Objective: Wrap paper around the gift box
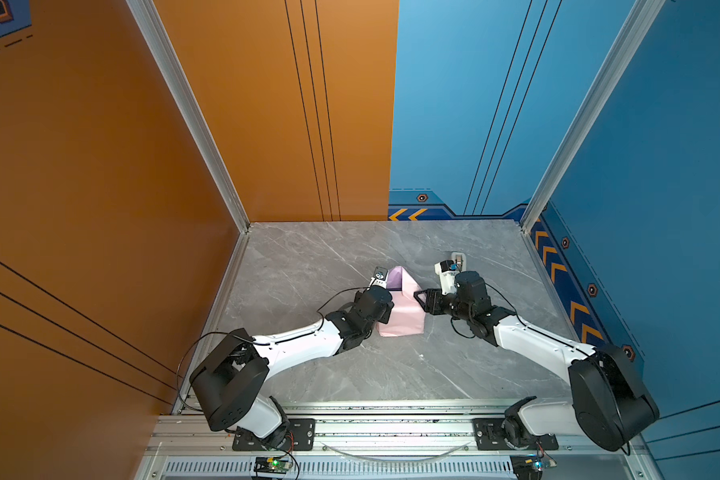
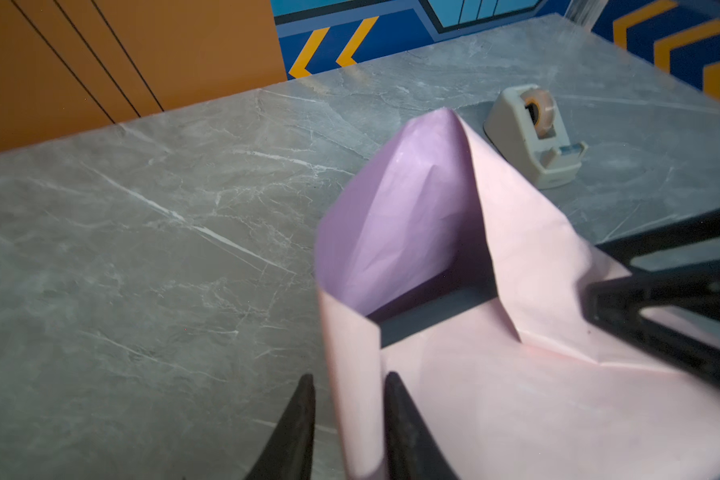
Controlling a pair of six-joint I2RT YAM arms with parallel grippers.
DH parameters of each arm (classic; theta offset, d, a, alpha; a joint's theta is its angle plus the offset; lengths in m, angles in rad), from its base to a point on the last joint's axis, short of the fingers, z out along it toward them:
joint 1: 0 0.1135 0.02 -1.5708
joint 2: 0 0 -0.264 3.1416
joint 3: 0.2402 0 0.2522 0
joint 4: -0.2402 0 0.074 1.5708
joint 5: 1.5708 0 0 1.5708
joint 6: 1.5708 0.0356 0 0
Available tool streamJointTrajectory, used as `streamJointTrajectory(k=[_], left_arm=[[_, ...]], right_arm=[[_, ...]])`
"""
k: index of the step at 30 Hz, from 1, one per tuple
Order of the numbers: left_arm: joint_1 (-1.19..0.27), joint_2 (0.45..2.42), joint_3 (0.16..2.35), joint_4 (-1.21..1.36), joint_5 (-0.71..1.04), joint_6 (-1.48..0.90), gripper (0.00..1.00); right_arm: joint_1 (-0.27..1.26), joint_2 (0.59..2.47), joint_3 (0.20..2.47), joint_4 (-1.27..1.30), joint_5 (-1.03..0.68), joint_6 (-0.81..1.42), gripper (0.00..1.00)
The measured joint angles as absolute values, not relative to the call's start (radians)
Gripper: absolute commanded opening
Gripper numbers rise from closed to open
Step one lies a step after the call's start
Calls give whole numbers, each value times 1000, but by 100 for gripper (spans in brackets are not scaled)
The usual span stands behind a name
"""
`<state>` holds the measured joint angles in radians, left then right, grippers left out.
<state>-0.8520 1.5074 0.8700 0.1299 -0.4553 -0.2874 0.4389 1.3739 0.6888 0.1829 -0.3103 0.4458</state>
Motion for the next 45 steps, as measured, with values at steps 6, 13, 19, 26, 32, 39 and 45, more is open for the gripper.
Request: streamJointTrajectory(k=[6, 13, 19, 26, 32, 39, 45], left_arm=[[-838, 1502, 867, 131, -419, -317, 0], [-831, 1500, 867, 130, -414, -341, 25], [-797, 1490, 867, 130, -389, -355, 0], [-790, 1489, 867, 130, -347, -361, 20], [-786, 1485, 867, 119, -332, -366, 0], [-780, 1458, 868, 91, -297, -360, 34], [-741, 1316, 868, 32, -299, -356, 58]], right_arm=[[440, 1378, 689, 187, -310, 446, 54], [440, 1378, 689, 187, -310, 444, 54], [441, 1378, 689, 188, -310, 443, 54], [441, 1379, 689, 189, -311, 442, 54], [440, 1379, 695, 179, -311, 434, 54], [439, 1378, 698, 173, -311, 423, 54], [435, 1378, 698, 172, -315, 423, 54]])
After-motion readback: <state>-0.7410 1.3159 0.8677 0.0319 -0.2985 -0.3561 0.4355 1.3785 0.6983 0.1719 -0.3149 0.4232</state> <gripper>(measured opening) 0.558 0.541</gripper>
